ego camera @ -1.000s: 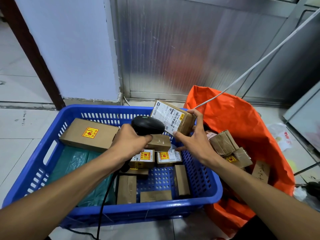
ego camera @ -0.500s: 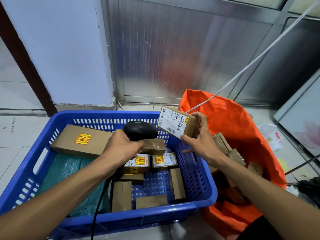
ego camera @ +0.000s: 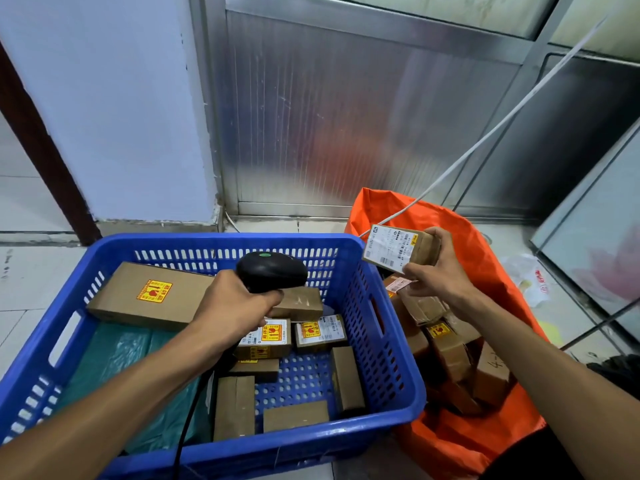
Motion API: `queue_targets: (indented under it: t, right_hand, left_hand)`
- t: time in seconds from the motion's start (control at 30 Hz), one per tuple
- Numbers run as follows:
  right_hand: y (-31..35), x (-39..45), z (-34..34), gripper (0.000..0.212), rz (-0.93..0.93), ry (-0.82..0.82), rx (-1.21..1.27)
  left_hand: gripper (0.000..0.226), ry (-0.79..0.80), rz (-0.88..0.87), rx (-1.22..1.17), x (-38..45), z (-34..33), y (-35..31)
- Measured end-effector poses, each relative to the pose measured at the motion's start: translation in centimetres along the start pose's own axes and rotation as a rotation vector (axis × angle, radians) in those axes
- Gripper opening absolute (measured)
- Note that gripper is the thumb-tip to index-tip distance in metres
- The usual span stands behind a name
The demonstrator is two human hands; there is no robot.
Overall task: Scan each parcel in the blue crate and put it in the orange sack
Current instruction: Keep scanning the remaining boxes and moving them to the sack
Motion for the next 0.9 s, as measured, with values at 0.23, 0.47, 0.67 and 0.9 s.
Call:
queue_targets:
  t: [0.23,0.47,0.67,0.9]
  right_hand:
    - [-0.9,1.8,4.7,0.072,-0.05,-0.18,0.033]
    - [-3.8,2.3,9.5,0.073,-0.186,-0.412,-0.074]
    - [-6.1,1.9,11.1,0.069,-0.318,-0.432,-0.208]
    - [-7.4,1.7,10.8,0.07,-0.376,-0.3,-0.4]
  left_hand:
    - [0.009,0.005,-0.001,0.014,-0.1,-0.1,-0.1]
    - [0.008,-0.002,-0.029,0.055,0.1,-0.9,-0.1]
    - [0.016,0.001,-0.023,0.077,0.1,-1.4,0.0]
    - [0.016,0.01,-0.019,0.083,0.1,-1.5,0.1]
Point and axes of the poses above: each hand's wrist, its own x-axis towards the middle knuckle, its own z-axis out of the back of the hand, y = z × x, the point moved 3 cm from there along x, towards the middle knuckle, and after that the axes turned 7 degrees about x, right-handed, at the moved point
